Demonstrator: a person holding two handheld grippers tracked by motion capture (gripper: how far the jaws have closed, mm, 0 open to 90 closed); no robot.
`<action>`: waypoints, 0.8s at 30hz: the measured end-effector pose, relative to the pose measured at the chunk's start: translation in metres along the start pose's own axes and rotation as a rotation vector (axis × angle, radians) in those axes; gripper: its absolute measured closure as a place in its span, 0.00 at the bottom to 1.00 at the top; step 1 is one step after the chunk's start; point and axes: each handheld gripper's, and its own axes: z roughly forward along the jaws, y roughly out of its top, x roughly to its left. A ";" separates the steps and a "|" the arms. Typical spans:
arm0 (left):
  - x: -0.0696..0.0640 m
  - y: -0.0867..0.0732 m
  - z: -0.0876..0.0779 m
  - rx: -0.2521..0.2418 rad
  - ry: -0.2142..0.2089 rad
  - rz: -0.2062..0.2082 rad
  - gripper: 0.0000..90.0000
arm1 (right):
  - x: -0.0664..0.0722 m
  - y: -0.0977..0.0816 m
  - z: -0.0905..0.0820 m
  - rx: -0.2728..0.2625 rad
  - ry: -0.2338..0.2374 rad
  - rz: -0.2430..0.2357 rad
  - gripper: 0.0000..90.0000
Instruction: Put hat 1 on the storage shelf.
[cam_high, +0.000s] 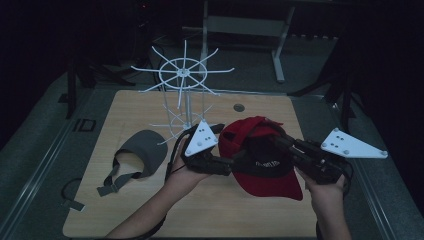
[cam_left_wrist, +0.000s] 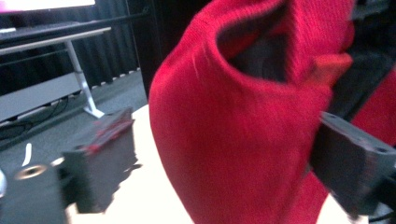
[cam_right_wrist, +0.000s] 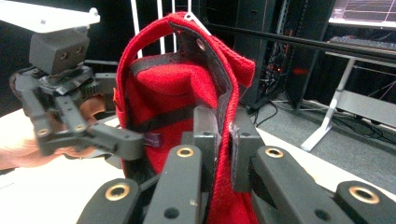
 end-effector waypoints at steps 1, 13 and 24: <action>0.000 0.001 0.002 0.001 0.004 0.003 0.20 | 0.000 0.000 0.000 -0.001 -0.001 0.002 0.94; -0.005 0.013 0.014 0.012 0.036 0.019 0.96 | -0.005 -0.008 -0.001 0.005 -0.012 0.018 0.94; -0.011 0.028 0.018 0.032 0.078 0.031 0.97 | -0.008 -0.020 -0.006 0.007 -0.026 0.039 0.93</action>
